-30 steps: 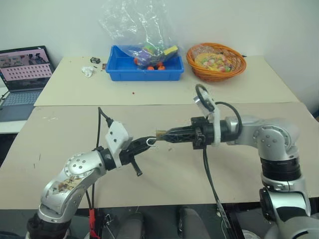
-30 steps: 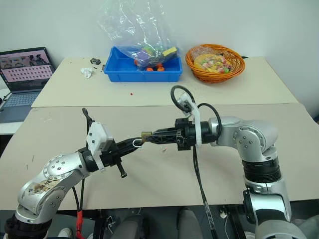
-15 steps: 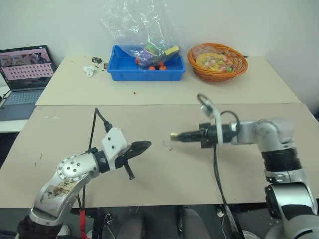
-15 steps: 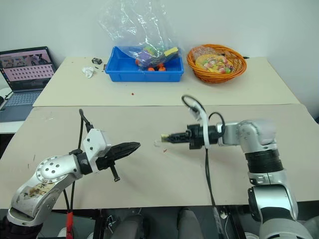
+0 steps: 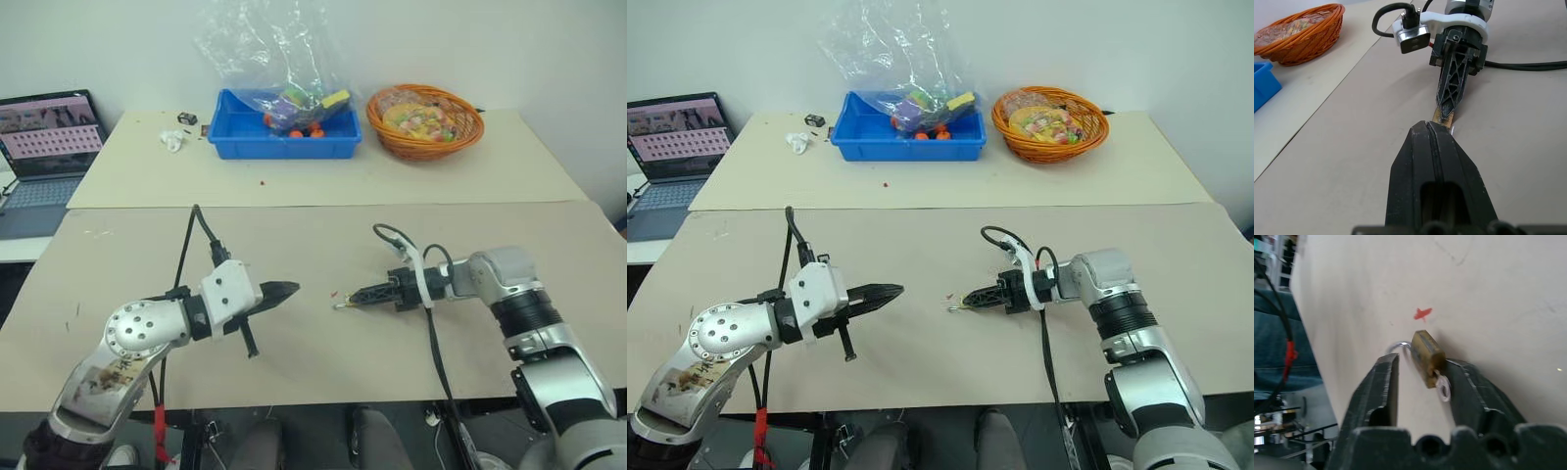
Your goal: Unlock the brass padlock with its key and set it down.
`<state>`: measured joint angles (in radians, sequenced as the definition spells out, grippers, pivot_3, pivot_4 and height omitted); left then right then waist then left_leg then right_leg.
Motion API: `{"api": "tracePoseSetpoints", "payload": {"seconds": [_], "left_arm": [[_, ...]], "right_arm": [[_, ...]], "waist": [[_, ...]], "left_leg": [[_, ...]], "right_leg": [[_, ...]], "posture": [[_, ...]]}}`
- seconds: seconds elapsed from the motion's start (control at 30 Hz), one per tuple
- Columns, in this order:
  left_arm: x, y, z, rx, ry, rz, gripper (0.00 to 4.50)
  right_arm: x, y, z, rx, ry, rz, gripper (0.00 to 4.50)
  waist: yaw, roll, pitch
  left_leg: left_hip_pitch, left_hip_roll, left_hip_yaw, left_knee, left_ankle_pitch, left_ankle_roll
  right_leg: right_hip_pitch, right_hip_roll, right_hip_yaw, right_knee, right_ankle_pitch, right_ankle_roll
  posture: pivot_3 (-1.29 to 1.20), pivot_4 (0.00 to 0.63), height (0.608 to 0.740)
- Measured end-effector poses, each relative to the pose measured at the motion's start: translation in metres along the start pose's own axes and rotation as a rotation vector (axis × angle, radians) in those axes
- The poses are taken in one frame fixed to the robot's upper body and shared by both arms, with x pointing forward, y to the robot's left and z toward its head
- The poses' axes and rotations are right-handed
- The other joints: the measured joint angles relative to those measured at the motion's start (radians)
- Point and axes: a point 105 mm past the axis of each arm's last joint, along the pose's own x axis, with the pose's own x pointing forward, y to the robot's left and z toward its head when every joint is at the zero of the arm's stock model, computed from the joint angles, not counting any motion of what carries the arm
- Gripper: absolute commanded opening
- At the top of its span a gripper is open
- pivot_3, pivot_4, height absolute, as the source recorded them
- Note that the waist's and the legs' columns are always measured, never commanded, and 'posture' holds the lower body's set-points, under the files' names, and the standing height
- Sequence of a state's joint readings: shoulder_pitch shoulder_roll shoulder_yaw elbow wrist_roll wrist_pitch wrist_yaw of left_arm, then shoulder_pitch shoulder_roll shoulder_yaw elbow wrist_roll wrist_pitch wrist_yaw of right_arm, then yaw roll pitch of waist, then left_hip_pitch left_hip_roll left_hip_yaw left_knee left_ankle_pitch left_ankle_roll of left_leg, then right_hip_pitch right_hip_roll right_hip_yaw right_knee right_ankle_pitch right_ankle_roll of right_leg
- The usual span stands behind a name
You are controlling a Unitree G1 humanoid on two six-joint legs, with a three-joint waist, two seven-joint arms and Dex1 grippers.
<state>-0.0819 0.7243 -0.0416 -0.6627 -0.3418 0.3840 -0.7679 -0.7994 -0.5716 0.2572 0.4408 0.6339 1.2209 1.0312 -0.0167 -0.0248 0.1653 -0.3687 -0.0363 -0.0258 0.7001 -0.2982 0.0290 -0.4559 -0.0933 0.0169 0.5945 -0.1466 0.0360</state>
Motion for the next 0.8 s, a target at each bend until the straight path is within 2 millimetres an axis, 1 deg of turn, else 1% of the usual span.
{"api": "tracePoseSetpoints", "payload": {"seconds": [0.03,0.07,0.13,0.2,0.3,0.33,0.43,0.5,0.63,0.7,0.8], "left_arm": [[0.000,0.000,0.000,0.003,-0.003,-0.001,0.00],[0.000,-0.001,0.000,0.004,-0.003,-0.002,0.00],[-0.001,-0.003,-0.003,-0.014,0.000,-0.004,0.00],[0.000,-0.004,-0.007,-0.065,-0.006,0.006,0.00],[0.000,0.000,-0.025,-0.162,0.028,0.041,0.00],[-0.001,0.000,-0.037,-0.190,0.062,0.048,0.00],[0.001,-0.002,-0.048,-0.211,0.093,0.041,0.00],[0.005,-0.005,-0.050,-0.216,0.095,0.030,0.00],[0.011,-0.004,-0.044,-0.200,0.074,0.016,0.00],[0.012,-0.002,-0.041,-0.192,0.070,0.009,0.00],[0.014,0.000,-0.037,-0.176,0.060,0.000,0.00]], "right_arm": [[0.000,0.000,0.002,-0.009,-0.007,0.002,3.42],[-0.001,0.000,0.005,-0.021,-0.016,0.002,3.80],[-0.004,-0.002,0.009,-0.057,-0.036,-0.001,3.80],[-0.010,-0.009,0.013,-0.107,-0.062,-0.041,3.80],[-0.022,-0.020,0.016,-0.203,-0.105,-0.096,3.80],[-0.029,-0.025,0.013,-0.279,-0.125,-0.116,3.80],[-0.035,-0.029,0.007,-0.408,-0.141,-0.142,3.80],[-0.038,-0.032,0.004,-0.479,-0.159,-0.164,3.80],[-0.052,-0.036,-0.005,-0.626,-0.145,-0.214,3.80],[-0.056,-0.031,-0.012,-0.710,-0.118,-0.200,3.80],[-0.054,-0.025,-0.018,-0.773,-0.101,-0.169,3.80]], "waist": [[-0.001,0.000,0.000],[0.000,0.000,0.000],[0.001,0.000,0.000],[0.003,0.000,0.000],[0.006,0.000,0.000],[0.006,0.000,0.000],[0.005,0.000,0.000],[0.005,0.000,0.000],[0.006,0.000,0.000],[0.003,0.000,0.000],[-0.003,0.000,0.000]], "left_leg": [[0.001,0.000,0.000,0.000,0.000,0.000],[0.001,0.000,0.000,0.000,0.000,0.000],[0.004,0.000,0.000,0.000,0.000,0.000],[0.005,0.000,0.000,0.000,0.000,0.000],[0.005,-0.001,-0.001,0.000,0.000,0.000],[0.005,-0.001,-0.001,-0.001,0.000,0.000],[0.005,-0.001,0.000,0.000,0.000,0.000],[0.005,-0.001,0.000,0.000,0.000,0.000],[0.005,0.000,0.000,0.000,0.000,0.000],[0.005,0.000,0.000,0.000,0.000,0.000],[0.005,0.000,0.001,0.000,0.000,0.000]], "right_leg": [[0.001,0.000,0.000,0.000,0.000,0.000],[0.002,0.000,0.000,0.000,0.000,0.000],[0.004,0.000,0.000,0.000,0.000,0.000],[0.006,0.000,0.000,0.000,0.000,0.000],[0.006,0.000,0.000,0.000,-0.001,0.001],[0.006,0.000,-0.001,-0.001,-0.001,0.001],[0.006,0.000,0.000,-0.001,-0.001,0.001],[0.006,-0.001,0.000,0.000,0.000,0.001],[0.006,-0.001,0.000,0.000,-0.001,0.001],[0.006,0.000,0.000,0.000,-0.001,0.001],[0.006,0.000,0.001,0.000,0.000,0.001]], "posture": [[0.00,0.150,0.728],[0.00,0.150,0.728],[0.00,0.150,0.728],[0.00,0.150,0.728],[0.00,0.150,0.728],[0.00,0.150,0.728],[0.00,0.150,0.728],[0.00,0.150,0.728],[0.00,0.150,0.728],[0.00,0.150,0.728],[0.00,0.150,0.728]]}}
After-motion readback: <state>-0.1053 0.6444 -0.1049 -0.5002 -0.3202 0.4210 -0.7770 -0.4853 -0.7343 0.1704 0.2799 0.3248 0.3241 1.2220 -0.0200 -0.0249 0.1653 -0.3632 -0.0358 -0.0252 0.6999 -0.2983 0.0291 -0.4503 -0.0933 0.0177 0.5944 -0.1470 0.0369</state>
